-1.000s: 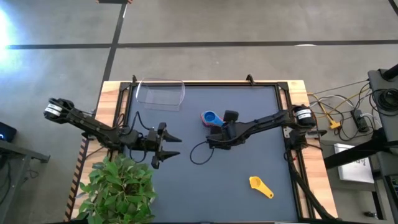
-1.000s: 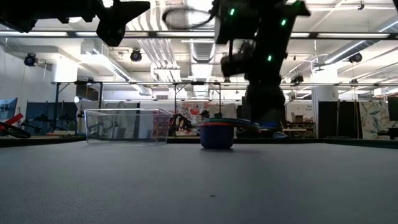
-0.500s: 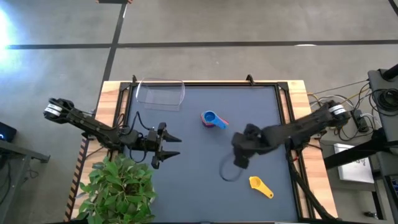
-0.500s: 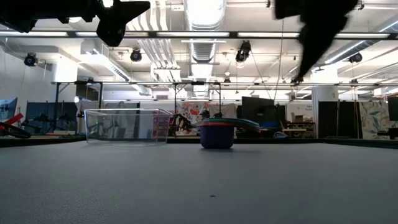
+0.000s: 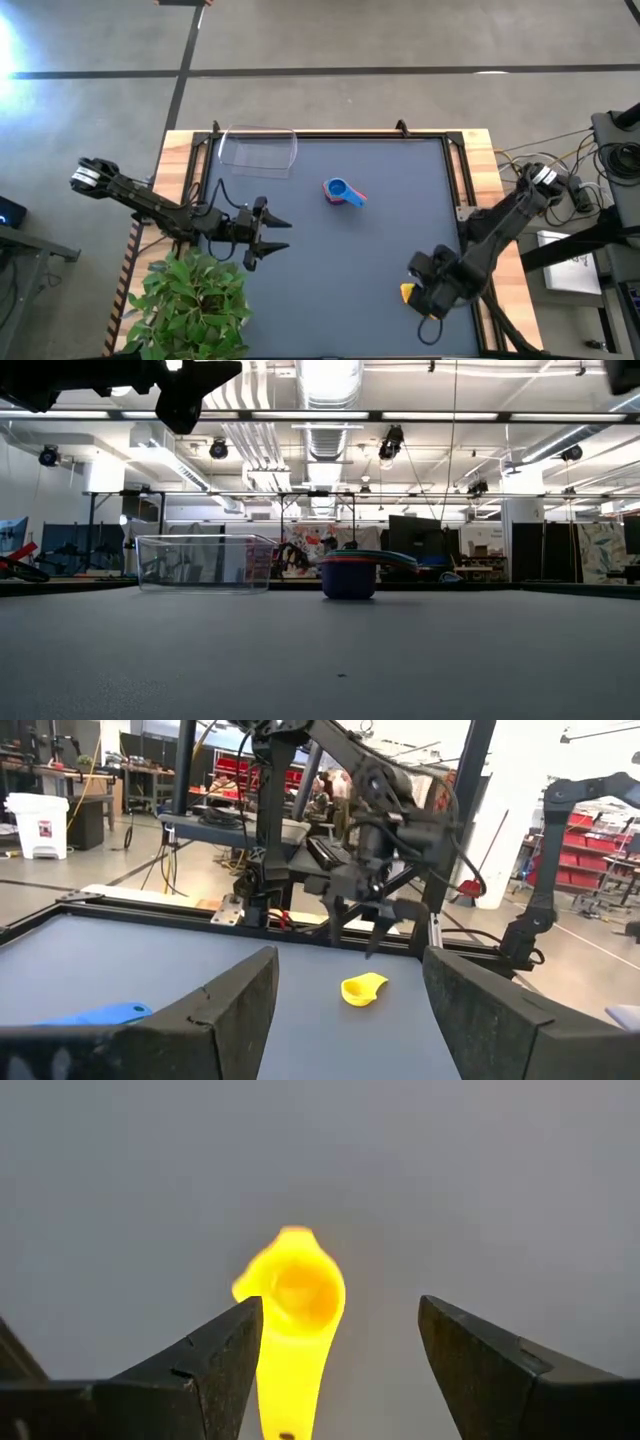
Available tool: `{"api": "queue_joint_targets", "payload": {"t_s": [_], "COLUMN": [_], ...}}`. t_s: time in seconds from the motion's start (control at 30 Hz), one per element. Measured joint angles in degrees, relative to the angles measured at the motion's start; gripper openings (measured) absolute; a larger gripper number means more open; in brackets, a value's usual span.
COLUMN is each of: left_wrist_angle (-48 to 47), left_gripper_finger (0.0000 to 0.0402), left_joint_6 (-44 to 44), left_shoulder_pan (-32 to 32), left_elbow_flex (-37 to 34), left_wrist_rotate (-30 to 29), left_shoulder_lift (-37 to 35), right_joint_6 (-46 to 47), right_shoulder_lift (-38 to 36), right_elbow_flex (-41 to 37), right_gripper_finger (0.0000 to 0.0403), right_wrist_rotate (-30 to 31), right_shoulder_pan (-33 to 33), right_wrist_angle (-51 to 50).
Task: Nest measuring cups in basket
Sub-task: Stack the yellow measuring cup on top of the blue measuring cup
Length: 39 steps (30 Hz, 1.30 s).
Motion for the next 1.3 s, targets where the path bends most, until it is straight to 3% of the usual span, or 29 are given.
{"api": "queue_joint_targets", "payload": {"t_s": [0.4, 1.03, 1.17, 1.3], "left_wrist_angle": [0.3, 0.3, 0.3, 0.3], "left_gripper_finger": [0.0233, 0.0233, 0.0233, 0.0233], "left_joint_6": [0.2, 0.5, 0.5, 0.7], "left_shoulder_pan": [0.0, 0.0, 0.0, 0.1], "left_elbow_flex": [0.0, 0.0, 0.0, 0.0], "left_wrist_rotate": [-0.1, -0.1, -0.1, -0.1], "left_shoulder_lift": [0.0, 0.0, 0.0, 0.0], "right_joint_6": [6.5, 2.8, 1.7, 0.9], "right_shoulder_lift": [10.5, 13.5, 13.5, 13.5], "right_elbow_flex": [0.3, 0.4, 0.4, 0.4], "right_gripper_finger": [0.0251, 0.0249, 0.0219, 0.0155], "right_wrist_rotate": [-10.2, -10.3, -10.3, -10.3], "right_shoulder_pan": [3.7, 4.0, 4.0, 4.0], "right_wrist_angle": [1.7, 8.2, 8.3, 8.3]}}
